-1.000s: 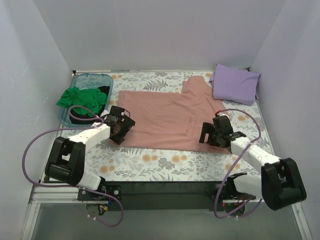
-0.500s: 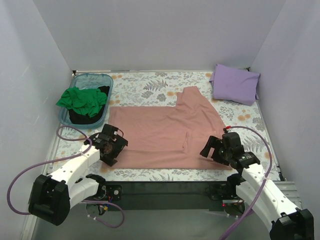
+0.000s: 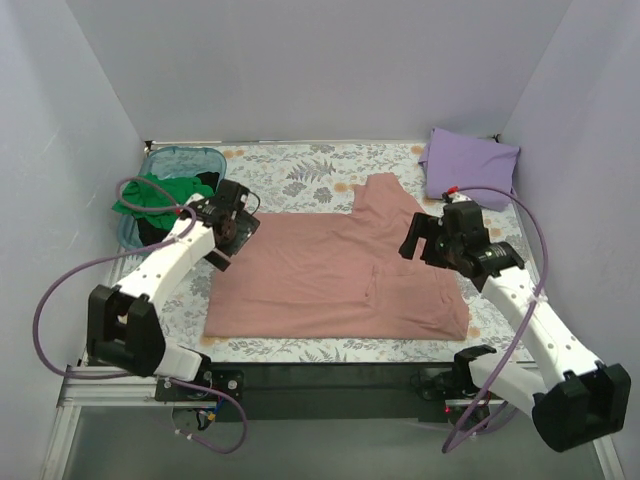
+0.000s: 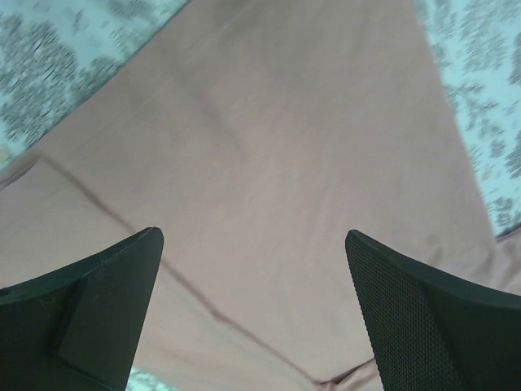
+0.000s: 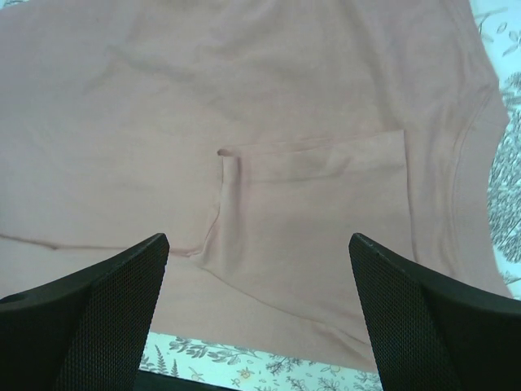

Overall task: Fold and stack the t-shirts
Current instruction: Fold the tshirt

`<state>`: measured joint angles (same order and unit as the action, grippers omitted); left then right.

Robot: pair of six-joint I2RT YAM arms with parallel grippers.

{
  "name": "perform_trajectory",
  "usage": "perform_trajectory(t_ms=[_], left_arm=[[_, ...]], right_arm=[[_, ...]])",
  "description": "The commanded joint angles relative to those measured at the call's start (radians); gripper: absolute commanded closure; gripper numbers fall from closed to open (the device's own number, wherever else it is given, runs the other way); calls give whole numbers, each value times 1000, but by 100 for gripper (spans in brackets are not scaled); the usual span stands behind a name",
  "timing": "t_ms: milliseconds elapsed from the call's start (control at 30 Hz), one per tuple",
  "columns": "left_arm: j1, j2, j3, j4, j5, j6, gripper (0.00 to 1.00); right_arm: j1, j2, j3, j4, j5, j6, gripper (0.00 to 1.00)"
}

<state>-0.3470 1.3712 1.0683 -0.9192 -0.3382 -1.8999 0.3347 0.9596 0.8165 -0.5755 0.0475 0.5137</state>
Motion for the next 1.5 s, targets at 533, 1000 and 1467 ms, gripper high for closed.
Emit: perform_trajectory(t_ms=[533,1000,1467], left_arm=[[78,891,918,-290,-226,-56,12],[105,1006,976,-342,-257,-159,28],[123,1074,1024,-434,-234,-255,63]], right_arm=[[-3,378,250,78,95,-182,2],[-6,352,205,82,78,-205,2],[-6,399,252,88,193,-188,1]])
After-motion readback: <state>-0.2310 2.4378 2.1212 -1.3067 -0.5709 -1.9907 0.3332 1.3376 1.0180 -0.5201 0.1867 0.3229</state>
